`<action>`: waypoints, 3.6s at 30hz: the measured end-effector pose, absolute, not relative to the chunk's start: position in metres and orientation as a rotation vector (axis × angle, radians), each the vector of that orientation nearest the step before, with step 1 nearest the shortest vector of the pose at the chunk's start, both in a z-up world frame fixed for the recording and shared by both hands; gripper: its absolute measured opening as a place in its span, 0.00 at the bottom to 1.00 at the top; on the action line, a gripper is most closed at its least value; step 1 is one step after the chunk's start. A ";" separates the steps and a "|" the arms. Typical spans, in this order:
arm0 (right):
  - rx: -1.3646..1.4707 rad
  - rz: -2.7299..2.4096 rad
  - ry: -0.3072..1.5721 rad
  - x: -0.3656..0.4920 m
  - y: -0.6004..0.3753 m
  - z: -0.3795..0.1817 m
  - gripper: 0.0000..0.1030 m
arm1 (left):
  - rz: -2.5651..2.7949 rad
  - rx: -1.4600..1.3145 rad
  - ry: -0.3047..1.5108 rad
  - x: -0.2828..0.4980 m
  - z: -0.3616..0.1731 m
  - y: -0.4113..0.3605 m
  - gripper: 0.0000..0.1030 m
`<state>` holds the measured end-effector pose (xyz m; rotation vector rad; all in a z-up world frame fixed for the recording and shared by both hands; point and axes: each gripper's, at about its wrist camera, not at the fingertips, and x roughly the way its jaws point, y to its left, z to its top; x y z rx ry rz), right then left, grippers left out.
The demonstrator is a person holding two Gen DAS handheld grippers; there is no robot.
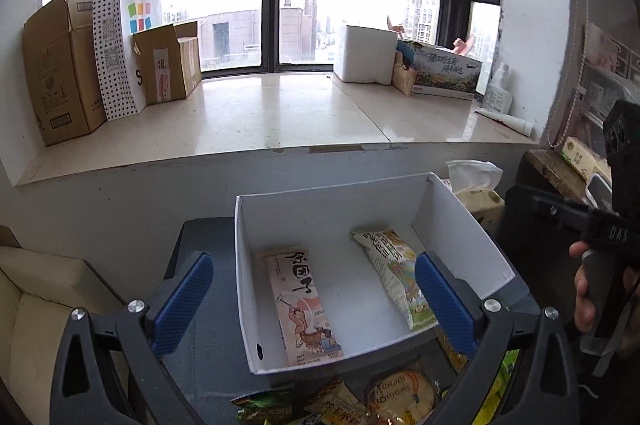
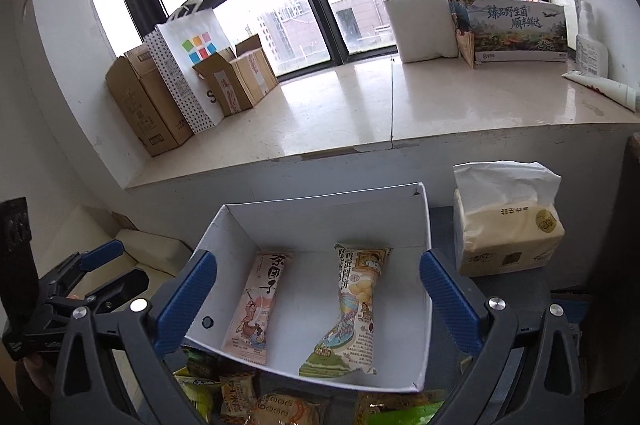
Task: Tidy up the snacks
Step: 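Move the right tool to the green seaweed pack and grasp it, then lift the seaweed pack with the right tool while the left tool grasps a yellow chip bag, then carry the seaweed pack and yellow chip bag into the white box and release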
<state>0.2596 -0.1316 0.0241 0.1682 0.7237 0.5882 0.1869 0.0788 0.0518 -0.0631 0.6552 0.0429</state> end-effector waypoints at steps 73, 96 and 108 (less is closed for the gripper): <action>-0.027 0.409 0.714 0.114 -0.205 -0.041 0.72 | 0.147 -0.141 0.955 0.093 -0.089 0.079 1.00; 0.115 0.475 0.621 0.078 -0.237 -0.015 0.72 | 0.075 -0.195 0.869 0.055 -0.065 0.074 0.59; 0.022 0.463 0.733 0.106 -0.216 -0.057 0.78 | 0.032 -0.166 0.856 0.058 -0.055 0.062 0.59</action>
